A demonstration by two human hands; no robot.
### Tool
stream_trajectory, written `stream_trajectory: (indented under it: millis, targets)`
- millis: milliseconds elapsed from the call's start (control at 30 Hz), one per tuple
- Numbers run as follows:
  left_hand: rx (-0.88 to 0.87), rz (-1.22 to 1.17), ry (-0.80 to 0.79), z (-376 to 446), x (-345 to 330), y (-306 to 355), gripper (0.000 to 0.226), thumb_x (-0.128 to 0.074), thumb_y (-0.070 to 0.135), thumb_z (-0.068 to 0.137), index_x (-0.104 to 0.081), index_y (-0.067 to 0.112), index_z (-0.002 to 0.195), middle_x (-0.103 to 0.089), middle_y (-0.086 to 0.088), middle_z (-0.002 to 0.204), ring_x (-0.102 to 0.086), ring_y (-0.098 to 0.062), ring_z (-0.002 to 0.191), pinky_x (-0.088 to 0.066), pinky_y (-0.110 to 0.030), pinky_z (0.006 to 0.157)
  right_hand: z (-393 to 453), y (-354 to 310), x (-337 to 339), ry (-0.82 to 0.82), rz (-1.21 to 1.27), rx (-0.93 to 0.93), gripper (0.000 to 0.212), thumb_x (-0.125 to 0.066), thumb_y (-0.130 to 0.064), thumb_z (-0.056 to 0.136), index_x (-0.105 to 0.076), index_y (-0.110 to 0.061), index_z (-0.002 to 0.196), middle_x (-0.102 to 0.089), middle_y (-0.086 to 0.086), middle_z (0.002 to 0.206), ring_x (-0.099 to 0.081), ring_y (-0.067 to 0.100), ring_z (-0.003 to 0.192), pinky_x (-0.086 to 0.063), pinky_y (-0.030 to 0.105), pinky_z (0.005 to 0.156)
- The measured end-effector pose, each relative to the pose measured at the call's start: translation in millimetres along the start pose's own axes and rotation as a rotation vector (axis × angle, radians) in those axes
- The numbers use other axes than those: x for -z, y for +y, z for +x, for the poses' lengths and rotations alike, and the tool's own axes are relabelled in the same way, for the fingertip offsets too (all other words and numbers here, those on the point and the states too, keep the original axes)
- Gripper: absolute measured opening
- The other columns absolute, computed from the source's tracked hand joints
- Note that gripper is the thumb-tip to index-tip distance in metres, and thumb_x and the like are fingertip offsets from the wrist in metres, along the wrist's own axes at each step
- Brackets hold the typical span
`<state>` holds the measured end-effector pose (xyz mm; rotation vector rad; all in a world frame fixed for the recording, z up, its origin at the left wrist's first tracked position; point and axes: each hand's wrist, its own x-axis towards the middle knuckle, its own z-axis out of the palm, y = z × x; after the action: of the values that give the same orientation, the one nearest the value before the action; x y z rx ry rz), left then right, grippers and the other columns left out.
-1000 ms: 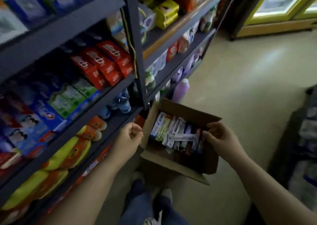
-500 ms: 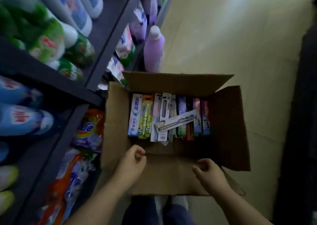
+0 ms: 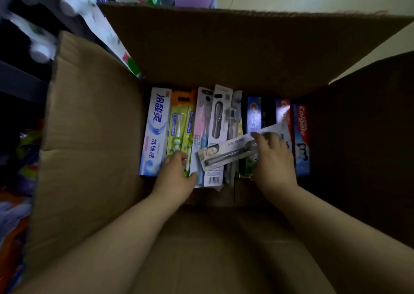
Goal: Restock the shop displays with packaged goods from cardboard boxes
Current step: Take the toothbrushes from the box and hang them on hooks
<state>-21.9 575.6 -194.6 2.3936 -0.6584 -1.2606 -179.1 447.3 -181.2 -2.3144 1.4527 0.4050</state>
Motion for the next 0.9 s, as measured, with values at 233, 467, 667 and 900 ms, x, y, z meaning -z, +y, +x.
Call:
stream_trajectory:
  millis: [233, 467, 667, 900]
  targets:
    - [0.058, -0.114, 0.026, 12, -26, -7, 0.047, -0.069, 0.013, 0.084, -0.05, 0.007, 0.126, -0.057, -0.009, 0.12, -0.059, -0.023, 0.103, -0.051, -0.033, 0.086, 34, 9, -12, -0.109, -0.229, 0.204, 0.059, -0.061, -0.016, 0.084, -0.035, -0.023, 0.137, -0.037, 0.002, 0.14, -0.025, 0.023, 0.138, -0.004, 0.048, 0.117]
    - [0.007, -0.131, 0.148, 15, -29, -13, 0.034, -0.068, 0.016, 0.085, -0.055, 0.008, 0.115, -0.057, -0.009, 0.101, -0.053, -0.016, 0.08, -0.042, -0.025, 0.069, 13, 5, -12, 0.017, 0.183, 0.099, 0.048, -0.07, -0.034, 0.079, -0.048, -0.017, 0.118, -0.048, 0.0, 0.113, -0.049, 0.019, 0.101, -0.042, 0.029, 0.076]
    - [-0.094, -0.164, 0.303, 19, -20, -12, 0.016, -0.056, 0.009, 0.09, -0.055, 0.015, 0.105, -0.057, -0.007, 0.099, -0.057, -0.02, 0.087, -0.044, -0.026, 0.075, 30, 17, -19, 0.148, -0.05, 0.452, 0.055, -0.073, -0.023, 0.068, -0.053, -0.027, 0.12, -0.054, 0.0, 0.125, -0.037, 0.03, 0.128, -0.014, 0.045, 0.109]
    - [-0.341, -0.013, 0.231, 30, -4, 0, 0.023, -0.054, 0.008, 0.091, -0.057, 0.017, 0.112, -0.048, 0.007, 0.102, -0.054, -0.01, 0.091, -0.037, -0.007, 0.073, 69, 39, -15, 0.055, -0.381, 0.893, 0.061, -0.037, -0.029, 0.078, -0.042, -0.043, 0.137, -0.016, -0.003, 0.156, 0.012, 0.029, 0.146, 0.011, 0.052, 0.116]
